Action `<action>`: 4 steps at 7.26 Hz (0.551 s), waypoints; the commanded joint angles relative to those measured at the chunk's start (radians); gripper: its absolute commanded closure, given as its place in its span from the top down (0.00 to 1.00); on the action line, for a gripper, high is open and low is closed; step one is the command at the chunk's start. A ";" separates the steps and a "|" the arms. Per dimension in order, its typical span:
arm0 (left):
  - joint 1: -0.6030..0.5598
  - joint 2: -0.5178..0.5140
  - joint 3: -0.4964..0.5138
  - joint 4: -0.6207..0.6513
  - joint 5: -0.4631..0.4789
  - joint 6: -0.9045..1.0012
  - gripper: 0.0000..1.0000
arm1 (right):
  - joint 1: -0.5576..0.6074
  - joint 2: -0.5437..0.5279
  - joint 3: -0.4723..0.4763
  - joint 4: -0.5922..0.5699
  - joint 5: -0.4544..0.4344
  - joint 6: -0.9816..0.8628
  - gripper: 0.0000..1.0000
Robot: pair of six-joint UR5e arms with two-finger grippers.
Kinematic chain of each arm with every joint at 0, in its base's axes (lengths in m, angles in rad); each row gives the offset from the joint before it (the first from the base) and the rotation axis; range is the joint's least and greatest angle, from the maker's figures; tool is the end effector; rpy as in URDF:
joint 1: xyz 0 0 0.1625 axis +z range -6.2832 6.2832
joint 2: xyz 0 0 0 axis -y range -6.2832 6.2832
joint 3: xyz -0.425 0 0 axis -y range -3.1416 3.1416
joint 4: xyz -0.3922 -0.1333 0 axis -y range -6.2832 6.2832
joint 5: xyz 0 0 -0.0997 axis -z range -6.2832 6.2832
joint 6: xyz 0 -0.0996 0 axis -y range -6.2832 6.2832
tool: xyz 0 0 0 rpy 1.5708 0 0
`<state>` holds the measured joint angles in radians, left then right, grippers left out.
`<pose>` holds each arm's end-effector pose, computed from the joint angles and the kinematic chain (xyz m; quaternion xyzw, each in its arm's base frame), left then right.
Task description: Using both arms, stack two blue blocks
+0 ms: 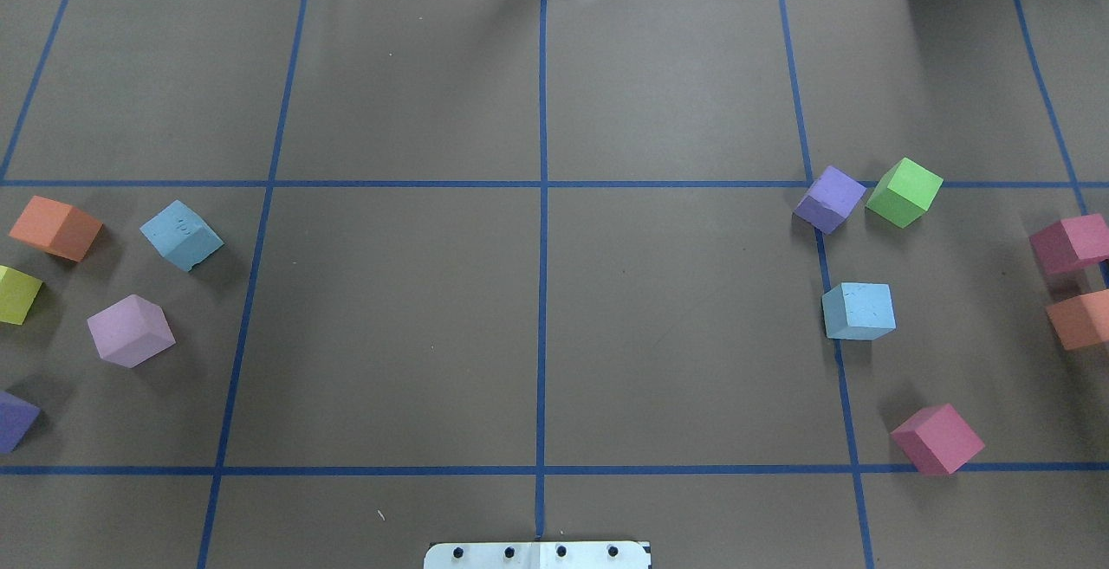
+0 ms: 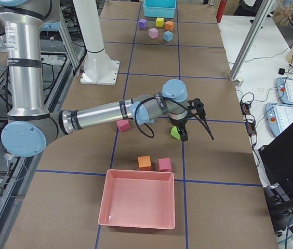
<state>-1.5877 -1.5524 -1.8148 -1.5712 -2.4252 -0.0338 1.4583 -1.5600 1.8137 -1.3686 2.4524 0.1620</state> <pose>-0.0664 -0.4852 0.5411 0.0992 0.4125 0.0238 0.9052 -0.0002 -0.5048 0.5020 0.1456 -0.4397 -0.0746 0.8831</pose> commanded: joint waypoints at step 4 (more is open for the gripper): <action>0.000 0.002 0.003 0.000 0.000 0.000 1.00 | -0.252 0.067 0.044 0.013 -0.131 0.394 1.00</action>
<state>-1.5877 -1.5520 -1.8122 -1.5709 -2.4252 -0.0338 1.2779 -1.5163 1.8531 -1.3568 2.3725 0.4466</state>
